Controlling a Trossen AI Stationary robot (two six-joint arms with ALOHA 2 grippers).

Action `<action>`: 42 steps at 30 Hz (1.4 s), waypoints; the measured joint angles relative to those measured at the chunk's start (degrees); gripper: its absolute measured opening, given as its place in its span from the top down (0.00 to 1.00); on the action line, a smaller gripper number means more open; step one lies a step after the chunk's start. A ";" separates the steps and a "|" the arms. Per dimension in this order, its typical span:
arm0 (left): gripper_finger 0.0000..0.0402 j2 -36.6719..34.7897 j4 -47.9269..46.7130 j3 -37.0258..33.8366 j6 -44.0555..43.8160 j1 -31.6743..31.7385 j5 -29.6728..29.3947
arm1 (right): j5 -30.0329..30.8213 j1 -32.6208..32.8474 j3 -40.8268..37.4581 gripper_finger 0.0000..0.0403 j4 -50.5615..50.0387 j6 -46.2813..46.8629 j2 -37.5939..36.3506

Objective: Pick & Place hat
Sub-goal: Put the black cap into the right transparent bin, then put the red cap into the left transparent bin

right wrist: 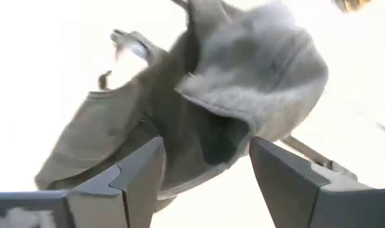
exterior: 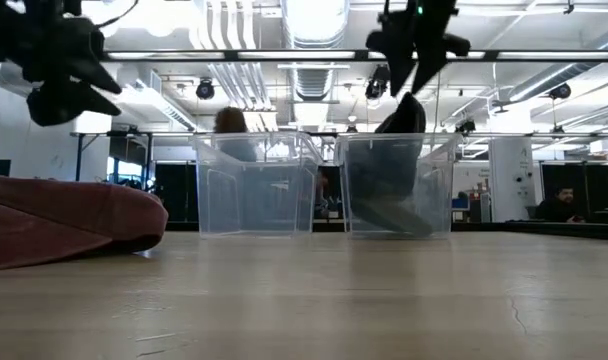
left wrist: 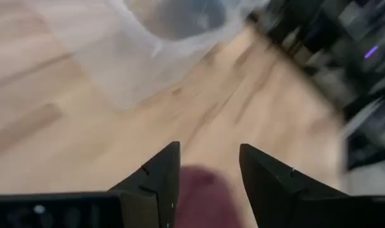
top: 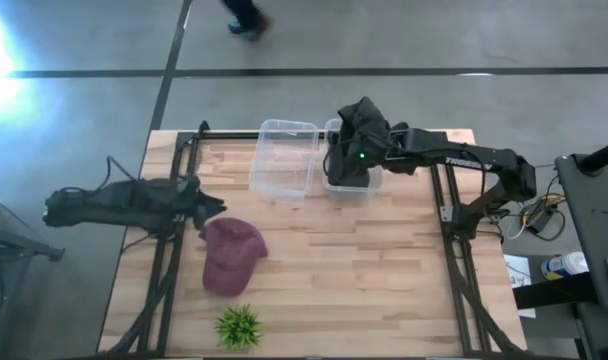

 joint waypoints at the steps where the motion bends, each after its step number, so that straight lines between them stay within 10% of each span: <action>1: 0.61 2.03 -2.63 1.59 1.90 0.00 -0.04 | 0.42 0.47 0.85 0.41 0.02 -1.14 0.00; 9: 0.62 18.50 -14.73 8.41 8.00 -1.76 13.03 | 0.42 2.71 4.47 0.37 -0.26 -4.19 0.00; 17: 0.62 29.06 -15.83 11.96 16.14 -16.40 15.35 | 0.32 4.30 4.64 0.36 -0.26 -6.57 0.00; 26: 0.62 35.48 -14.29 11.98 4.26 -37.72 2.72 | 0.83 4.46 4.64 0.36 -0.19 -7.04 -0.02; 32: 0.62 40.93 -13.53 11.89 5.64 -41.11 -9.95 | 0.83 4.45 4.64 0.37 0.22 -6.99 -0.02; 42: 0.62 46.14 -9.11 8.65 11.29 -40.48 -3.65 | 0.83 4.45 4.64 0.38 0.33 -6.97 -0.02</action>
